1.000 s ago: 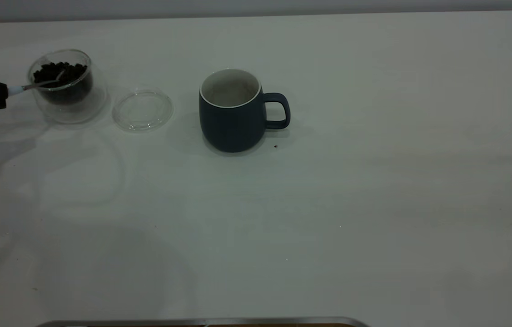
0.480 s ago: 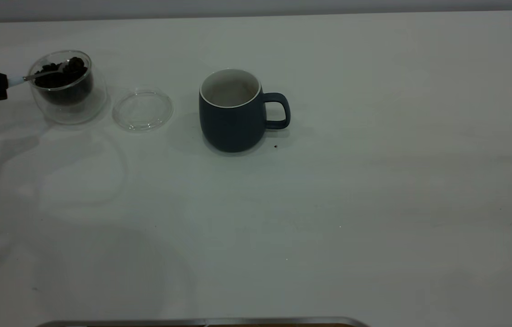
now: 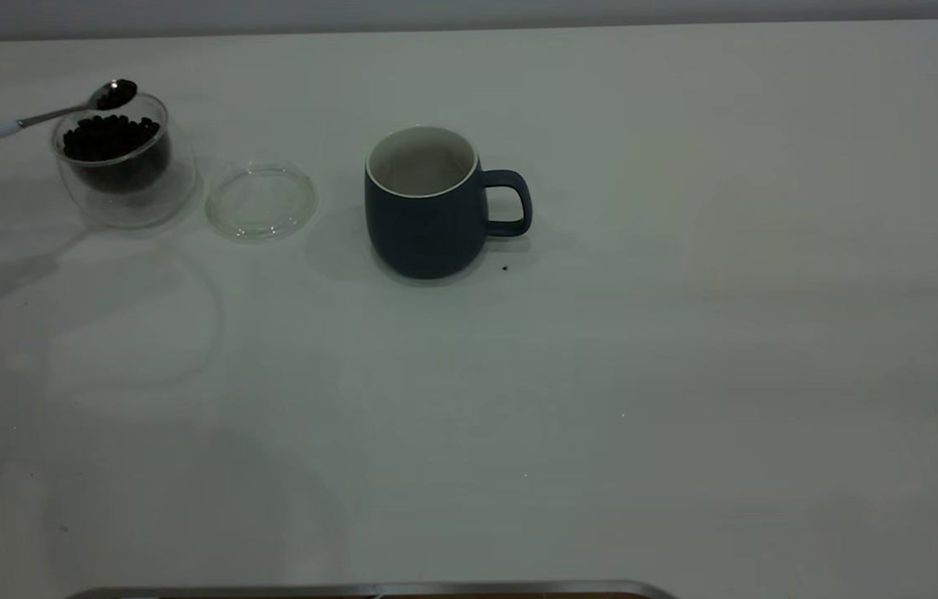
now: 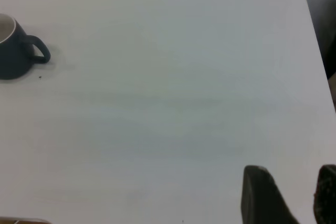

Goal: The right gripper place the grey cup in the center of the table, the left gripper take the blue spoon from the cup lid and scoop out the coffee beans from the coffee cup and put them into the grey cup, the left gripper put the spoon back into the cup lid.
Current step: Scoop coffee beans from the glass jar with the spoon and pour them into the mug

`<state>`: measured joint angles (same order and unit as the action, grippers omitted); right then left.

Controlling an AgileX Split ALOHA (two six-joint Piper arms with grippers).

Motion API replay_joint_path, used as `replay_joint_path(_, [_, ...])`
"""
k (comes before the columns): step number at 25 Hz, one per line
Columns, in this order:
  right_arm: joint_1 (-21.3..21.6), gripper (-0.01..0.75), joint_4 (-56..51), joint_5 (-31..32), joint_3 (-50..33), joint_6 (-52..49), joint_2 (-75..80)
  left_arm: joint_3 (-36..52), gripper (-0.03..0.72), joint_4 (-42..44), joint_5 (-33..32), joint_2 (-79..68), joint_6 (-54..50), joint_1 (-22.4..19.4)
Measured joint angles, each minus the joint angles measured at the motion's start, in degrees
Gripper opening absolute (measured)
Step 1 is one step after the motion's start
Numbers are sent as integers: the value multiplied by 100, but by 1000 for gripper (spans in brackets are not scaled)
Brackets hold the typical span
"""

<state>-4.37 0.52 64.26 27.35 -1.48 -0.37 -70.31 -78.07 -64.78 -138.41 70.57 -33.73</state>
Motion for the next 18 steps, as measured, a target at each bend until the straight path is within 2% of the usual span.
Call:
replay_joint_path(13, [0,281,0,0,0,0,0,0,130,322,-13,0,-25,2])
replay_joint_path(18, [0,281,0,0,0,0,0,0,130,362,-13,0,-25,249])
